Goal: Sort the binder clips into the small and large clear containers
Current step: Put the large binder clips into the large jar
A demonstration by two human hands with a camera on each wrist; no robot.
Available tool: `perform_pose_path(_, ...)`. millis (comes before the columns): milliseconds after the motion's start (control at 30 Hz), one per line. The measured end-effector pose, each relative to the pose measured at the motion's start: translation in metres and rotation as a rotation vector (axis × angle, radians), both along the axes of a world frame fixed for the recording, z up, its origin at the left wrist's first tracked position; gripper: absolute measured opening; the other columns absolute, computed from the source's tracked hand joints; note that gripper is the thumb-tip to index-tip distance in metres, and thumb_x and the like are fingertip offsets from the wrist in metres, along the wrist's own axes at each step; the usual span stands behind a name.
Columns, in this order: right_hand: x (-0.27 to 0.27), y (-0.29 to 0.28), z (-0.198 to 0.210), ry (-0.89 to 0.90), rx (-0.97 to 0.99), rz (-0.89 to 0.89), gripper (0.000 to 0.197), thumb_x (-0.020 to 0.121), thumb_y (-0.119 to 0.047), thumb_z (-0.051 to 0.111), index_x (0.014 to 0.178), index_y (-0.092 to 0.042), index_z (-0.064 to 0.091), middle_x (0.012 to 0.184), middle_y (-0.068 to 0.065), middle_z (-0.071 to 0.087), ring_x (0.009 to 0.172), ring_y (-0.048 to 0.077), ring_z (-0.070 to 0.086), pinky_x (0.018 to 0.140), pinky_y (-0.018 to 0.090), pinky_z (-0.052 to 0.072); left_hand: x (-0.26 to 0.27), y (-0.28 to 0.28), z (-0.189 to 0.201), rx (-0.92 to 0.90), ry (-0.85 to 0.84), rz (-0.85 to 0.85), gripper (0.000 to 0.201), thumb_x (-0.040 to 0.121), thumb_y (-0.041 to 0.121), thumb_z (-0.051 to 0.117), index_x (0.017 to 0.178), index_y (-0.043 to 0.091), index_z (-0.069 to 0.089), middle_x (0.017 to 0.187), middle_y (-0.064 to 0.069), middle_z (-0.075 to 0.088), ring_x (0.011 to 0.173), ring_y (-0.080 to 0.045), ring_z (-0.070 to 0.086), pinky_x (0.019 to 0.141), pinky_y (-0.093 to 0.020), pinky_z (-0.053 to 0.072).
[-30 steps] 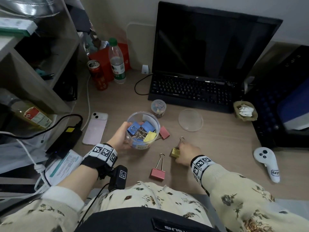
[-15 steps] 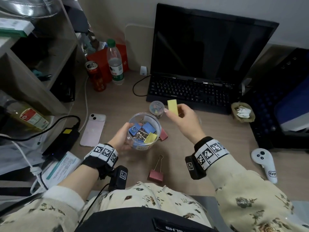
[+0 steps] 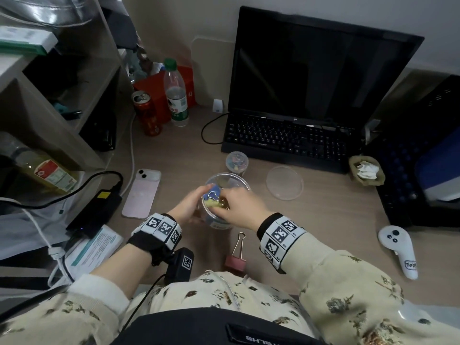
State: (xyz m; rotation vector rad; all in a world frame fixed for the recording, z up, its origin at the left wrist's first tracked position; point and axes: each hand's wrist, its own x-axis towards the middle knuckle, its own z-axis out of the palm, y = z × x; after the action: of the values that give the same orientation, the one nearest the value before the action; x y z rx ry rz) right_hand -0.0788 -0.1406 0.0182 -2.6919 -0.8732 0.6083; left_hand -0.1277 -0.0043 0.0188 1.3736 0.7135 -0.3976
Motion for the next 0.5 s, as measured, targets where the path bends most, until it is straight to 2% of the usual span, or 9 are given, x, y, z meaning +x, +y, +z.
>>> perform_pose_path(100,0.004,-0.003,-0.004,0.114,0.043,0.090,0.028,0.098,-0.035,0.045,0.106,-0.014,0.063,0.107,0.008,0.065,0.102,0.028,0.058,0.086,0.043,0.049,-0.001,0.002,-0.003,-0.004,0.000,0.022,0.027,0.096,0.041,0.042,0.111,0.025,0.058,0.072,-0.001,0.060,0.065,-0.015,0.054,0.061,-0.027,0.043)
perform_pose_path(167,0.008,-0.008,-0.002,0.106,0.172,0.054,0.025,0.098,-0.021,0.045,0.114,-0.013,0.063,0.113,0.007,0.066,0.105,0.026,0.059,0.090,0.040,0.048,-0.001,0.005,-0.004,-0.007,0.013,0.061,0.027,0.097,0.040,0.040,0.112,0.025,0.057,0.072,-0.001,0.059,0.065,-0.016,0.053,0.061,-0.028,0.044)
perform_pose_path(233,0.013,-0.013,0.002,0.035,0.340,-0.047,0.025,0.098,-0.015,0.046,0.118,-0.012,0.062,0.115,0.005,0.066,0.106,0.020,0.058,0.090,0.032,0.046,0.000,0.010,-0.006,-0.013,0.025,0.111,0.028,0.097,0.040,0.041,0.107,0.021,0.059,0.066,-0.001,0.064,0.066,-0.018,0.054,0.062,-0.028,0.045)
perform_pose_path(267,0.016,-0.016,0.003,-0.022,0.405,-0.097,0.024,0.097,-0.014,0.047,0.116,-0.012,0.062,0.113,0.004,0.066,0.105,0.019,0.058,0.090,0.032,0.046,0.000,0.013,-0.007,-0.022,0.031,0.131,0.030,0.096,0.041,0.041,0.105,0.019,0.060,0.064,-0.002,0.065,0.066,-0.019,0.055,0.063,-0.029,0.045)
perform_pose_path(367,0.030,-0.022,-0.001,-0.122,0.480,-0.230,0.020,0.093,-0.012,0.049,0.106,-0.013,0.064,0.103,0.002,0.067,0.096,0.020,0.059,0.085,0.041,0.050,-0.003,0.023,-0.008,-0.029,0.017,0.182,0.028,0.098,0.038,0.038,0.089,0.022,0.059,0.050,0.004,0.066,0.059,-0.017,0.061,0.058,-0.026,0.047)
perform_pose_path(467,0.041,-0.023,-0.008,-0.081,0.398,-0.314,0.021,0.092,-0.012,0.048,0.106,-0.014,0.064,0.107,0.004,0.065,0.097,0.021,0.060,0.086,0.042,0.050,-0.003,0.036,-0.012,-0.042,0.024,0.250,0.030,0.095,0.042,0.041,0.091,0.019,0.058,0.069,-0.006,0.065,0.068,-0.021,0.059,0.068,-0.033,0.047)
perform_pose_path(500,0.043,-0.023,-0.012,-0.046,0.339,-0.313,0.023,0.092,-0.012,0.048,0.108,-0.014,0.063,0.109,0.005,0.064,0.099,0.022,0.060,0.087,0.042,0.050,-0.004,0.040,-0.013,-0.051,0.027,0.278,0.030,0.095,0.043,0.042,0.091,0.018,0.058,0.073,-0.008,0.063,0.070,-0.022,0.058,0.067,-0.034,0.048)
